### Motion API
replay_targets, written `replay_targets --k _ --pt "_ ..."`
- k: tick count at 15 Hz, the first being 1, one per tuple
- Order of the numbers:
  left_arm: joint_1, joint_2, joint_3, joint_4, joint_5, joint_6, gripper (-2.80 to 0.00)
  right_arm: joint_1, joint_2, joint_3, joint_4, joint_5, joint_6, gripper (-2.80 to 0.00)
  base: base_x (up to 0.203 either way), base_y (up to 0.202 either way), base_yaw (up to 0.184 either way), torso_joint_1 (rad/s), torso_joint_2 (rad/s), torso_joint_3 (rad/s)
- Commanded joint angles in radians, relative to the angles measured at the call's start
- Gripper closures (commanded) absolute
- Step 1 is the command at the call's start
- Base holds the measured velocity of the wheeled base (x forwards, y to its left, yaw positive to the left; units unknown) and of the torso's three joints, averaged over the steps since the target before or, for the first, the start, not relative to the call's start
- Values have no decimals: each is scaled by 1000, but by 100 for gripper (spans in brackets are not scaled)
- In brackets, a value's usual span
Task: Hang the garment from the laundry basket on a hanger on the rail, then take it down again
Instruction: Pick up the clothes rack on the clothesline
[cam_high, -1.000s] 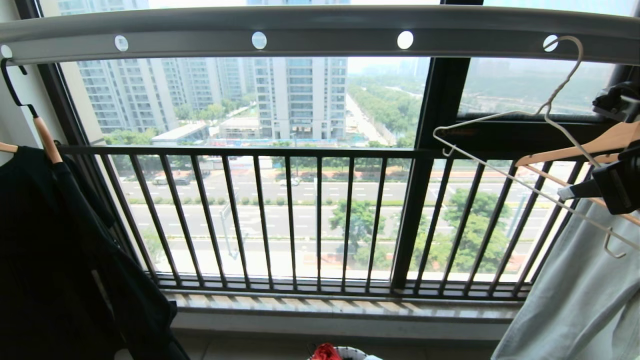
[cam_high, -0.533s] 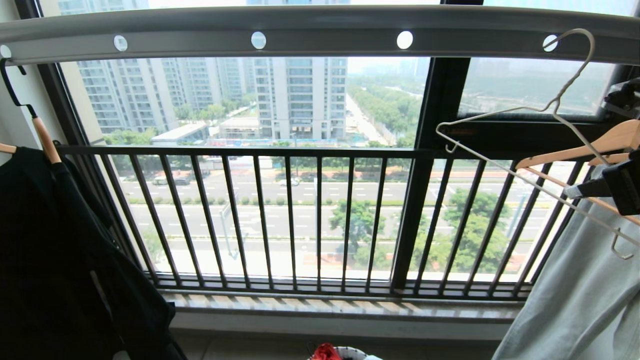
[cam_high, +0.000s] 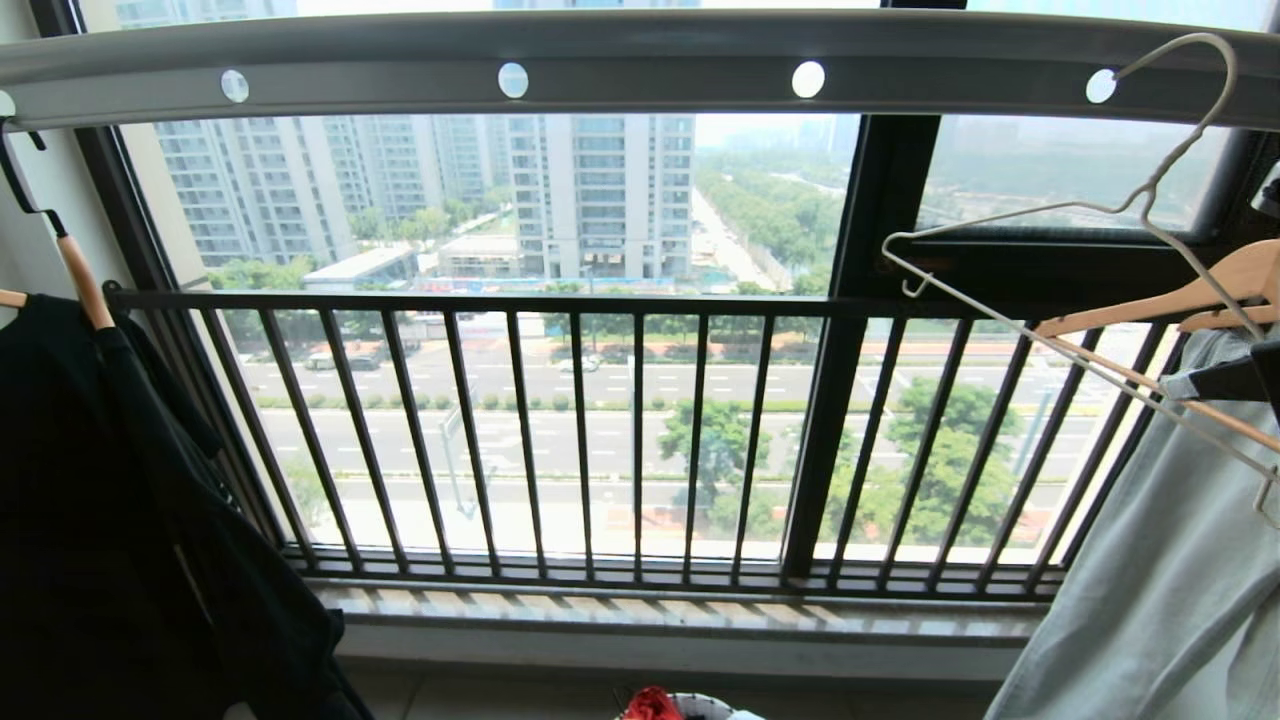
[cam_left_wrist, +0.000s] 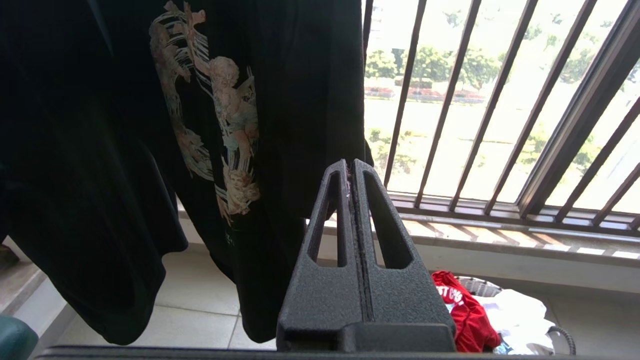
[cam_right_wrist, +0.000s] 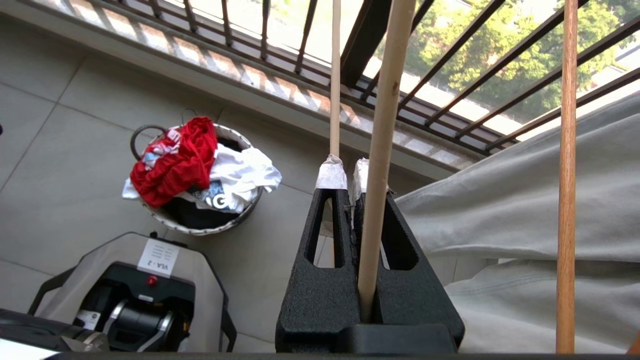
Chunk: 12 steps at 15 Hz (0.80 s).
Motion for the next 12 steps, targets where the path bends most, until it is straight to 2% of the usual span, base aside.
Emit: replay_targets --k 1,5,8,12 --pt "0 1 -1 0 0 -1 0 0 -50 21 4 1 -2 0 0 0 0 0 0 0" --pt "0 1 -1 0 0 -1 0 0 -132 72 4 1 -2 0 0 0 0 0 0 0" --pt "0 1 0 0 0 -1 0 2 -186 160 4 14 -5 0 0 0 0 0 0 0" --pt "0 1 0 0 0 -1 0 2 -240 292 2 206 2 0 0 0 0 0 0 0"
